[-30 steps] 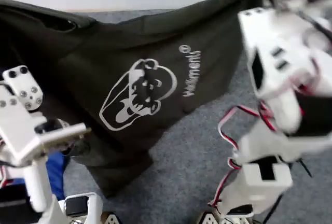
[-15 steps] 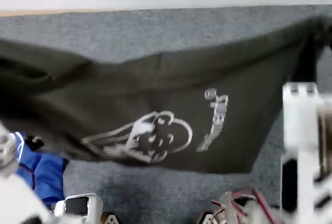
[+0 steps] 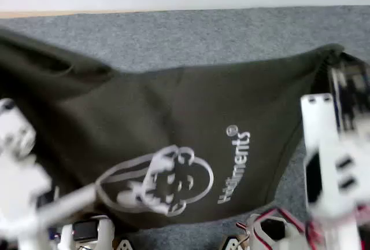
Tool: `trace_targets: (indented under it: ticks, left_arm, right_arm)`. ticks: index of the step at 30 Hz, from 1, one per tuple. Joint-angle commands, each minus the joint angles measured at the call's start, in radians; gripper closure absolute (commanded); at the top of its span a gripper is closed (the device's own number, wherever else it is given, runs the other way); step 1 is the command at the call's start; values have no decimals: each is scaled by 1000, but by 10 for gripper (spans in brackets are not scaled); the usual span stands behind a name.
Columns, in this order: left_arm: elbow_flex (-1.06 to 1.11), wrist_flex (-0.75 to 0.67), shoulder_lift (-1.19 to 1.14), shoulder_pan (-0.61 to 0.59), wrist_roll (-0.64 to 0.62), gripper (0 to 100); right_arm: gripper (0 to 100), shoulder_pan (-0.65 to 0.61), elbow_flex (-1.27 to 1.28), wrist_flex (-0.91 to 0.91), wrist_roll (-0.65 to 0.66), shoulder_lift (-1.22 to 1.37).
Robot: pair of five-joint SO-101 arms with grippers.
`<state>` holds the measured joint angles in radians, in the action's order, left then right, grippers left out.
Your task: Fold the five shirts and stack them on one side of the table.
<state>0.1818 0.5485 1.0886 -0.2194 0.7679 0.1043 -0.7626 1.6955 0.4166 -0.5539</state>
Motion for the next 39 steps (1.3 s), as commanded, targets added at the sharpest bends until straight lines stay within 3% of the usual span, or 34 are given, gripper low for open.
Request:
trace_targets:
  ticks: [1, 4, 11, 15, 25, 31, 39]
  left_arm:
    - [151, 3, -5, 0, 11, 996]
    - [312, -58, -6, 5, 11, 996]
    - [777, -468, -8, 8, 11, 996]
    - [908, -641, -103, 3, 11, 996]
    - [607, -767, -628, 0, 6, 996]
    - [355, -763, -864, 0, 5, 996]
    - [251, -761, -979, 5, 6, 996]
  right_arm:
    - [988, 2, 199, -96, -25, -4]
    - [988, 2, 394, -219, -58, -4]
    - [988, 4, 885, -628, -52, -5]
    - [988, 2, 1091, -826, -51, -5]
    - [988, 4, 1275, -1125, -38, 31]
    - [988, 8, 1146, -1165, -14, 171]
    - [988, 5, 905, -1158, -14, 384]
